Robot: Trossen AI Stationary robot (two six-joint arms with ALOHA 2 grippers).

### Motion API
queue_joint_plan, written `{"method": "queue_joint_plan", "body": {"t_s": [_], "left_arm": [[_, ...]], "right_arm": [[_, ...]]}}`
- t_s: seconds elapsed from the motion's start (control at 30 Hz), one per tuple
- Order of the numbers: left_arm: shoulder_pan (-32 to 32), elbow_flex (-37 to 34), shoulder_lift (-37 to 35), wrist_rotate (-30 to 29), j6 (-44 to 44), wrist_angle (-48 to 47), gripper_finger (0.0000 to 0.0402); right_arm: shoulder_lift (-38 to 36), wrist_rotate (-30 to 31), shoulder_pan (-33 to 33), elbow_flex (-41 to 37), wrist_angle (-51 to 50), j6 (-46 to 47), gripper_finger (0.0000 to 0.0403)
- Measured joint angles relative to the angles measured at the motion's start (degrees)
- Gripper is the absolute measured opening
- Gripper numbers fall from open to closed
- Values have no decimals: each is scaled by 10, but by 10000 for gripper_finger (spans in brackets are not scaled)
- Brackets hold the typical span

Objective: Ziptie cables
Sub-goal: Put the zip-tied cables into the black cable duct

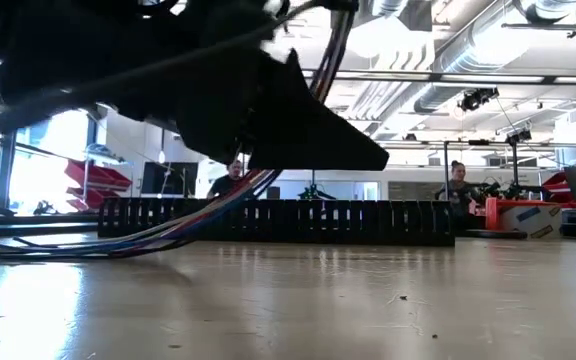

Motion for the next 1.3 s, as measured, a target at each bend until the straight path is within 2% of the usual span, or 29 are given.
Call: {"method": "queue_joint_plan", "body": {"t_s": [0.17, 0.33, 0.4, 0.47, 0.63, 0.93, 1.03, 1.3], "left_arm": [[-17, 0, 0, -85, -6, -59, 174], [-42, 0, 0, -222, -68, -175, 76], [-49, 0, 0, -262, -108, -233, 33], [-57, 0, -1, -283, -149, -277, 9], [-82, 1, -11, -294, -229, -371, 4], [-109, 0, -97, -266, -336, -630, 0], [-108, 0, -131, -247, -347, -708, 0], [-81, 0, -234, -241, -350, -859, 0]], "right_arm": [[0, -13, 8, 0, -3, 21, 6], [0, -13, 30, 0, -6, 41, 6], [0, -12, 38, 0, -10, 54, 6], [0, -9, 47, 0, -12, 69, 6], [-2, -5, 66, 0, -50, 120, 6], [-5, -8, 70, 0, -223, 264, 6], [-5, -9, 54, -10, -235, 259, 6], [-5, -41, -28, -78, -225, 200, 4]]}}
